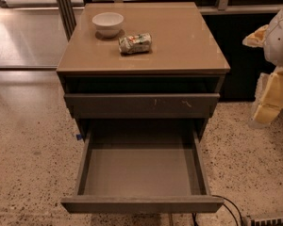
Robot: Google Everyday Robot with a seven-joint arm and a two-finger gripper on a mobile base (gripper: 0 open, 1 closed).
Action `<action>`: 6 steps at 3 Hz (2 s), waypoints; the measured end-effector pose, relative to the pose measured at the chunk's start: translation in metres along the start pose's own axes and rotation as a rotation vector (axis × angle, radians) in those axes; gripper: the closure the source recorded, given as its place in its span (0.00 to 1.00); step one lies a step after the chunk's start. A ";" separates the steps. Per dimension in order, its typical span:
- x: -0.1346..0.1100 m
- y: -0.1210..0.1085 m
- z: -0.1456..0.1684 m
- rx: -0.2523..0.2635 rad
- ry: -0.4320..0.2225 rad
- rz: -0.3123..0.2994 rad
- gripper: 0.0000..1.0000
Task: Close middle drawer
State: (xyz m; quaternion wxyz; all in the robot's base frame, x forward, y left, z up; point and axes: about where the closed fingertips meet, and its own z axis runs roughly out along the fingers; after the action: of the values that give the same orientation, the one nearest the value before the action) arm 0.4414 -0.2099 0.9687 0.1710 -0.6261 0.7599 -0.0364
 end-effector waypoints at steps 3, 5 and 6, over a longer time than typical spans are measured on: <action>-0.033 0.094 0.134 -0.140 -0.246 -0.364 0.00; -0.047 0.158 0.174 -0.189 -0.326 -0.585 0.00; -0.047 0.158 0.174 -0.189 -0.326 -0.585 0.00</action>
Offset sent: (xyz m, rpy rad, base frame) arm -0.0386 0.0871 -0.1711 0.1143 0.0246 0.5892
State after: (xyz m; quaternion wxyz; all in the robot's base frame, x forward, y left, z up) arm 0.3541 -0.1032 0.7730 0.2139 -0.8281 0.5109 0.0870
